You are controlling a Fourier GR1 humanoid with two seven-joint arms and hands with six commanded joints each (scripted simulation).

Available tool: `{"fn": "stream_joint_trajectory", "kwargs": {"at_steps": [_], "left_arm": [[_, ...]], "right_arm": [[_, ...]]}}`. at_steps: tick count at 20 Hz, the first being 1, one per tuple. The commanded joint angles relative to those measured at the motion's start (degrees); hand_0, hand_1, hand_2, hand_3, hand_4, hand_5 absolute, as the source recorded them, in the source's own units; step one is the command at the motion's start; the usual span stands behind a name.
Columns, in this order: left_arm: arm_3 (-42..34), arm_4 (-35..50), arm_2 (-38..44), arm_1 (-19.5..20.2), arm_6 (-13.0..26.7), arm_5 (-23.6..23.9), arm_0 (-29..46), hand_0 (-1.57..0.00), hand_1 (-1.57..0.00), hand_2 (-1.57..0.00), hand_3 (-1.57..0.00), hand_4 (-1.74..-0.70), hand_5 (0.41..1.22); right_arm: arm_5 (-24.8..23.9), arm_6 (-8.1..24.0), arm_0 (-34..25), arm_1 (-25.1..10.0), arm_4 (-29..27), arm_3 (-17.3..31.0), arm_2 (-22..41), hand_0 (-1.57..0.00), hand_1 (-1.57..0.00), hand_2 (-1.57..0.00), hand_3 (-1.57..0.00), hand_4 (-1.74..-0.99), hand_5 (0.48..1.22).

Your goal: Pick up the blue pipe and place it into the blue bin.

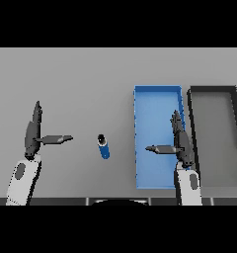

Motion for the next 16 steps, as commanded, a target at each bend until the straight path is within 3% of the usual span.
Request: {"fn": "stream_joint_trajectory", "kwargs": {"at_steps": [1,6,8,9,11,16], "left_arm": [[-0.1,0.0,0.0,-0.1,-0.3,0.1,0.0,0.0,0.0,0.0,0.0,-0.97,0.593],[-0.3,-0.2,-0.2,-0.2,0.0,0.2,-0.2,0.0,0.0,0.0,0.0,-0.97,0.593],[0.1,-1.4,-2.5,5.7,-6.5,-8.9,3.2,0.0,0.0,0.0,0.0,-0.96,0.592],[0.4,-1.5,-2.8,7.3,-8.5,-11.4,4.0,0.0,0.0,0.0,0.0,-0.96,0.59],[1.0,-1.5,-3.1,9.0,-9.0,-13.7,3.4,0.0,0.0,0.0,0.0,-0.96,0.592],[-1.1,0.2,-4.7,10.5,-11.2,-19.5,4.3,0.0,0.0,0.0,0.0,-0.98,0.584]], "right_arm": [[0.0,0.0,0.0,0.0,-0.1,0.0,0.0,0.0,0.0,0.0,0.0,-1.205,0.629],[0.6,-0.5,0.4,-0.7,-0.7,-0.2,-0.5,0.0,0.0,0.0,0.0,-1.205,0.629],[1.5,-8.3,4.8,-6.4,6.8,-4.0,2.6,0.0,0.0,0.0,0.0,-1.201,0.628],[1.3,-9.1,5.9,-7.3,8.6,-5.3,3.4,0.0,0.0,0.0,0.0,-1.197,0.627],[1.5,-6.9,6.0,-8.4,9.6,-6.9,3.9,0.0,0.0,0.0,0.0,-1.193,0.622],[2.0,-5.6,6.1,-8.6,10.2,-7.7,4.7,0.0,0.0,0.0,0.0,-1.192,0.621]]}}
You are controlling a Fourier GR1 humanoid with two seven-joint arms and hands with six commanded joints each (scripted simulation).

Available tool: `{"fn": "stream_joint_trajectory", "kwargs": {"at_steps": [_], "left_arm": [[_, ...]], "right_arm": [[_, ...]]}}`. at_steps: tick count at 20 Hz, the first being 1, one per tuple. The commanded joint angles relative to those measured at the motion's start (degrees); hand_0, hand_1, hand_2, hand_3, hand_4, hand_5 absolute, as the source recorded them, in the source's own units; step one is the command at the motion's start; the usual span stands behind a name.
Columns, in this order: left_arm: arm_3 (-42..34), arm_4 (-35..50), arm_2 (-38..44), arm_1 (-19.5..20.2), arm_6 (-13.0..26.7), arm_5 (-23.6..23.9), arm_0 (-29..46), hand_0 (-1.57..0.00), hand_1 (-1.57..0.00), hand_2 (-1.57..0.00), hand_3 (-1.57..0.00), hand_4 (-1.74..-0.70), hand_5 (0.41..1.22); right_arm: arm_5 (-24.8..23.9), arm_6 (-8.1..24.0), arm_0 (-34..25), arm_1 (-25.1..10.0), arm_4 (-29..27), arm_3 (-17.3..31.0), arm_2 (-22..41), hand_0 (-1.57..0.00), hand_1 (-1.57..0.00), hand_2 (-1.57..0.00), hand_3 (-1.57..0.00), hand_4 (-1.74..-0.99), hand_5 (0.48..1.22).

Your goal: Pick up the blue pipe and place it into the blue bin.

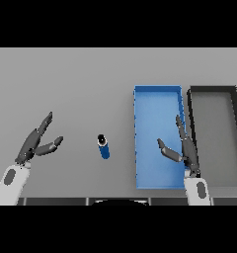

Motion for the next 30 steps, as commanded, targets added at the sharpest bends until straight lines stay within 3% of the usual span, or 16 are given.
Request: {"fn": "stream_joint_trajectory", "kwargs": {"at_steps": [1,3,10,14,22,27,30], "left_arm": [[-1.4,0.3,-0.3,1.3,-0.3,-1.4,1.5,0.0,0.0,0.0,0.0,-0.99,0.573],[-3.9,0.2,-2.0,3.1,0.6,-4.0,2.7,0.0,0.0,0.0,0.0,-1.03,0.549],[-8.2,-5.0,-11.6,-1.4,7.2,-6.3,2.3,0.0,0.0,0.0,0.0,-1.14,0.464],[-8.0,-6.7,-14.6,-5.1,7.2,-6.1,2.0,0.0,0.0,0.0,0.0,-1.15,0.451],[1.1,-10.1,-17.0,-15.0,6.2,-4.1,-4.6,0.0,0.0,0.0,0.0,-1.13,0.459],[6.1,-14.5,-18.8,-18.1,6.5,-1.8,-7.1,0.0,0.0,0.0,0.0,-1.05,0.418],[8.4,-13.3,-18.6,-20.7,5.0,-2.4,-8.1,0.0,0.0,0.0,0.0,-1.09,0.441]], "right_arm": [[-0.1,-0.9,0.5,-0.4,0.2,-0.1,-0.2,0.0,0.0,0.0,0.0,-1.181,0.619],[0.4,-1.4,0.6,-0.4,-0.2,0.1,-0.1,0.0,0.0,0.0,0.0,-1.179,0.616],[0.5,0.6,0.9,-0.3,-0.5,-1.6,0.0,0.0,0.0,0.0,0.0,-1.189,0.619],[0.5,0.9,0.4,0.2,-0.1,-0.3,0.4,0.0,0.0,0.0,0.0,-1.213,0.625],[0.5,1.4,0.7,-0.1,-0.7,-1.3,-0.2,0.0,0.0,0.0,0.0,-1.21,0.631],[0.7,-0.3,1.5,-0.2,-0.9,-0.8,-0.5,0.0,0.0,0.0,0.0,-1.221,0.645],[0.1,-0.9,2.0,-0.5,-0.2,-1.0,-0.7,0.0,0.0,0.0,0.0,-1.205,0.649]]}}
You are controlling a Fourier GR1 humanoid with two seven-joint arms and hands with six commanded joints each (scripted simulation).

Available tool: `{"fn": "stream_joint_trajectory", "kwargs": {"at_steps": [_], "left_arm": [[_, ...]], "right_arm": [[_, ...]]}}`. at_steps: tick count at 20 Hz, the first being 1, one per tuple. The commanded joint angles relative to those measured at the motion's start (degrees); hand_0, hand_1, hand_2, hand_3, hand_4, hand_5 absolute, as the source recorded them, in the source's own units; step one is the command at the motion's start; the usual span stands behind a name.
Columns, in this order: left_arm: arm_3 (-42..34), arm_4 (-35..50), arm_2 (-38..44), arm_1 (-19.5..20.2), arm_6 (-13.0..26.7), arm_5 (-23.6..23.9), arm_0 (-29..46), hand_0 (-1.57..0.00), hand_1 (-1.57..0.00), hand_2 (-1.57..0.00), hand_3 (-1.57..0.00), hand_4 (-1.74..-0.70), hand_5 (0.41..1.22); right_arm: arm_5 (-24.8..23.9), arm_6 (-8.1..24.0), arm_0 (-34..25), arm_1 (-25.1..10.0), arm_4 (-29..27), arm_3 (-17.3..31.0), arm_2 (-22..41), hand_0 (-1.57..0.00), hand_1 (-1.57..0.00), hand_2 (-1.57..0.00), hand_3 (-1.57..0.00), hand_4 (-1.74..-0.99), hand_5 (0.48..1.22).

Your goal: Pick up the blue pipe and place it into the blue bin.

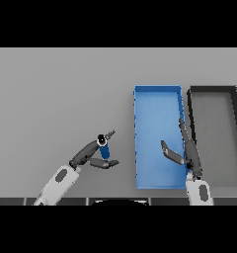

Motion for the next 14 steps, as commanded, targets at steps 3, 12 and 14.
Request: {"fn": "stream_joint_trajectory", "kwargs": {"at_steps": [3,12,14], "left_arm": [[0.4,2.1,0.6,-2.6,-0.9,0.0,-0.1,0.0,-0.04,-0.15,-0.12,-1.19,0.55],[-0.2,3.0,0.2,-5.4,-3.5,0.4,1.3,-1.25,-1.3,-1.34,-1.33,-1.53,1.119],[-0.7,1.6,0.0,-5.9,-4.8,1.2,1.9,-1.37,-1.4,-1.42,-1.42,-1.5,1.156]], "right_arm": [[0.4,-0.9,0.7,-0.3,-0.3,-0.1,-0.1,0.0,0.0,0.0,0.0,-1.213,0.655],[0.6,1.2,-0.9,0.4,-0.7,0.6,0.2,0.0,0.0,0.0,0.0,-1.224,0.651],[1.0,1.4,-1.3,0.6,-1.5,1.0,0.0,0.0,0.0,0.0,0.0,-1.221,0.638]]}}
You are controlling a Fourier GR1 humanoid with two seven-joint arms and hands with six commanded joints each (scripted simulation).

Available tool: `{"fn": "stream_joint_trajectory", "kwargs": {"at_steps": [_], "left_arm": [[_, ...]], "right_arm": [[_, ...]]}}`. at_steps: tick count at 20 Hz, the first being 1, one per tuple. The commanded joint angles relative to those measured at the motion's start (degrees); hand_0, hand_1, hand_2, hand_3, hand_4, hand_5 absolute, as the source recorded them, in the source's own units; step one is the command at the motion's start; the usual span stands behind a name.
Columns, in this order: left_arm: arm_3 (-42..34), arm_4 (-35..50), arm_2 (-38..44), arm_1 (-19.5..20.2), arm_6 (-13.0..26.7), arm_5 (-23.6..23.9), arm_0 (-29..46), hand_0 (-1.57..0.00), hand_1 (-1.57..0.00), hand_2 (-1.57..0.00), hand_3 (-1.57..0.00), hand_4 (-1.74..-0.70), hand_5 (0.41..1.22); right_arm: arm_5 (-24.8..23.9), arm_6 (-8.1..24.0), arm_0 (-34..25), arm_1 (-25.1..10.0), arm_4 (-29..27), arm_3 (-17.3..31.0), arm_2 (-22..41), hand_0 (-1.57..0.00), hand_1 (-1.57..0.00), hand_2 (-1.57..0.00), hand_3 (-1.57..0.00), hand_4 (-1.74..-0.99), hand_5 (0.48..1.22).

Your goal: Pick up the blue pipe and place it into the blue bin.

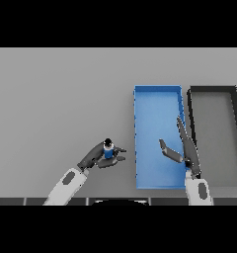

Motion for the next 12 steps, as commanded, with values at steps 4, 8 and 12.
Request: {"fn": "stream_joint_trajectory", "kwargs": {"at_steps": [4,8,12], "left_arm": [[-3.1,-0.3,1.5,-1.4,-0.8,0.4,-1.3,-1.49,-1.5,-1.51,-1.51,-1.47,1.194],[-7.5,0.2,2.1,-2.2,0.4,-0.7,-2.2,-1.54,-1.54,-1.55,-1.55,-1.47,1.21],[-11.5,0.5,2.1,-3.3,4.0,-2.5,-5.3,-1.56,-1.56,-1.56,-1.56,-1.47,1.217]], "right_arm": [[0.5,0.1,-0.6,-0.4,-0.8,0.1,-0.5,0.0,0.0,0.0,0.0,-1.225,0.63],[-0.7,-0.2,-0.8,-0.6,1.1,1.0,-0.4,0.0,0.0,0.0,0.0,-1.213,0.639],[-0.2,-0.8,-0.8,-0.9,1.5,1.0,0.0,0.0,0.0,0.0,0.0,-1.176,0.643]]}}
